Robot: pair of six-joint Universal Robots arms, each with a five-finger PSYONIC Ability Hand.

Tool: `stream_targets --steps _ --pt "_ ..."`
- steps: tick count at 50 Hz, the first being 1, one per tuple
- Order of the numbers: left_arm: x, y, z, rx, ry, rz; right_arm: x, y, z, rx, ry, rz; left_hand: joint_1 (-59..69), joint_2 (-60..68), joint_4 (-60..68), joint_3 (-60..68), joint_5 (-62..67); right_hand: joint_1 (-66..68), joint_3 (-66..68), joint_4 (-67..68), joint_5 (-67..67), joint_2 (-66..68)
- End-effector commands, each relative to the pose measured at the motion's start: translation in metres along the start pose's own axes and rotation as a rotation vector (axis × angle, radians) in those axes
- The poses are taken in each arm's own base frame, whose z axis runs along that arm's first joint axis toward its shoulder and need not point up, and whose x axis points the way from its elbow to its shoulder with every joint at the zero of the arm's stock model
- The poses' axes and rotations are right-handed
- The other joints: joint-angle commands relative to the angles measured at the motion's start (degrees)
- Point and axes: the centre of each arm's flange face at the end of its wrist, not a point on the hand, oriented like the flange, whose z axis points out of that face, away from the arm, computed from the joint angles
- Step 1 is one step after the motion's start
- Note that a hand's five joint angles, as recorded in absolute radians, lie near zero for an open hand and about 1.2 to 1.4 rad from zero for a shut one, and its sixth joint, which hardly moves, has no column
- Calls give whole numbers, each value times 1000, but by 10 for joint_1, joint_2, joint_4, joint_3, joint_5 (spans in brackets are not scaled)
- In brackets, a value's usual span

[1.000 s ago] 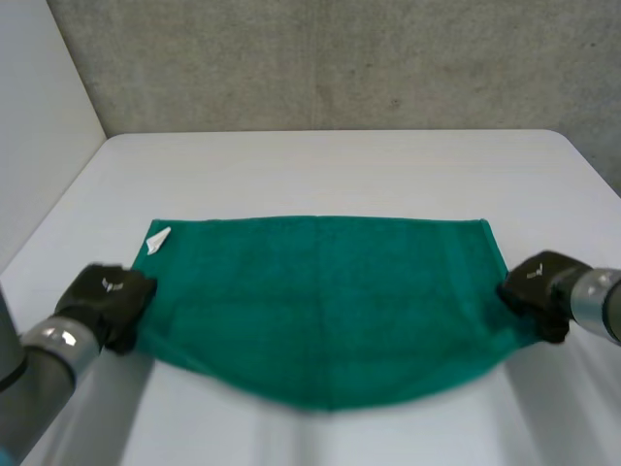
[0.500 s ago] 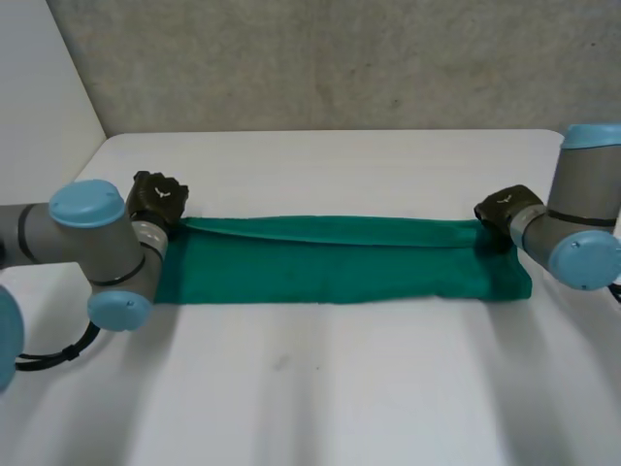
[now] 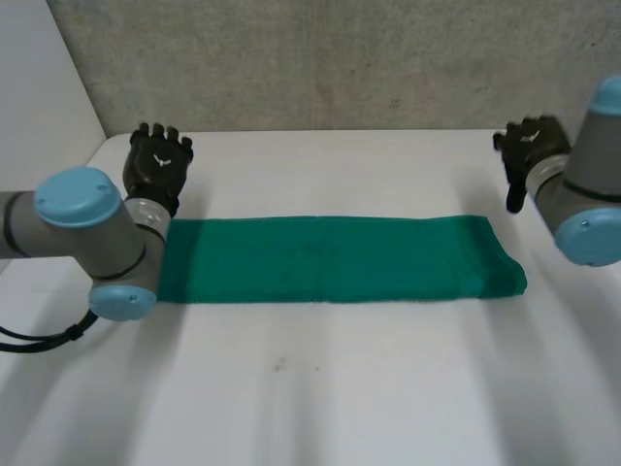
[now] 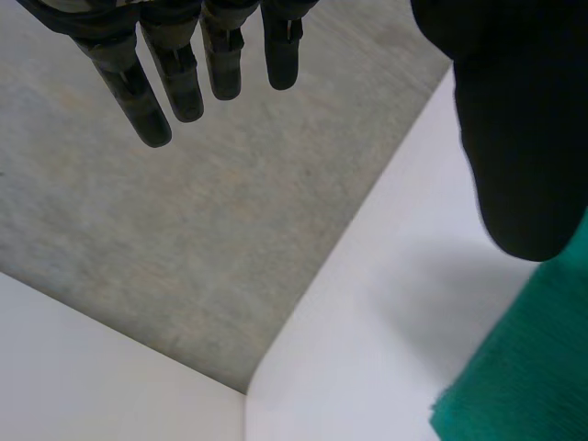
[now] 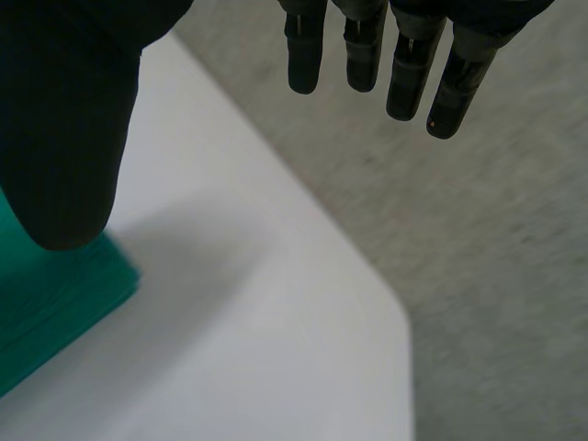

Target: Fold the towel.

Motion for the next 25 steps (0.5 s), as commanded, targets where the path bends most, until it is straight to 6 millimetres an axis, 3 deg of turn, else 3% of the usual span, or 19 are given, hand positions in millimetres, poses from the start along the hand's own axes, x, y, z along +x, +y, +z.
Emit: stream_targets --steps 1,5,12,18,25 --pt "-25 -22 -31 5 -12 -14 15 -24 -48 46 -31 -1 -10 -17 -17 -23 -22 -17 -20 -33 -41 -28" --pt "-27 -23 -57 -18 13 -70 6 1 -68 -33 -102 9 -13 -21 -20 -27 -26 -17 -20 -33 -41 -28" --pt "-16 -11 -84 -81 65 -222 -17 40 -90 -139 -214 72 -10 -17 -17 -23 -22 -17 -20 -33 -41 -28" --pt "-12 -5 -91 -106 77 -287 -25 60 -88 -128 -248 143 -10 -17 -17 -23 -22 22 19 7 -1 12" --pt "-11 1 -93 -117 74 -287 -38 90 -72 -160 -269 157 -10 -17 -17 -23 -22 109 106 94 86 99"
